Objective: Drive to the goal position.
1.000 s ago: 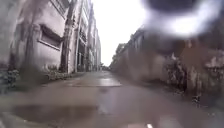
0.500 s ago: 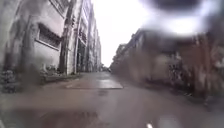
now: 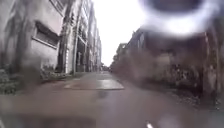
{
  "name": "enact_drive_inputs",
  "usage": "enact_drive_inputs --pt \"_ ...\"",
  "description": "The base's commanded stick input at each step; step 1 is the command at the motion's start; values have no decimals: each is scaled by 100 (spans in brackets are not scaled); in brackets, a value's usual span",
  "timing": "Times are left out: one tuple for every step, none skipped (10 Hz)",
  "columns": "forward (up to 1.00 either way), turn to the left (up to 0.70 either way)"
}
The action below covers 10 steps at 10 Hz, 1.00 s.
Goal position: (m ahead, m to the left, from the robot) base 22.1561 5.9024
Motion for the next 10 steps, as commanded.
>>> enact_drive_inputs --pt "50 2" --pt "50 2" --pt "50 2" --pt "50 2" --pt "50 2" --pt "50 2" --pt "50 2" --pt "50 2" --pt "50 2" --pt "50 2"
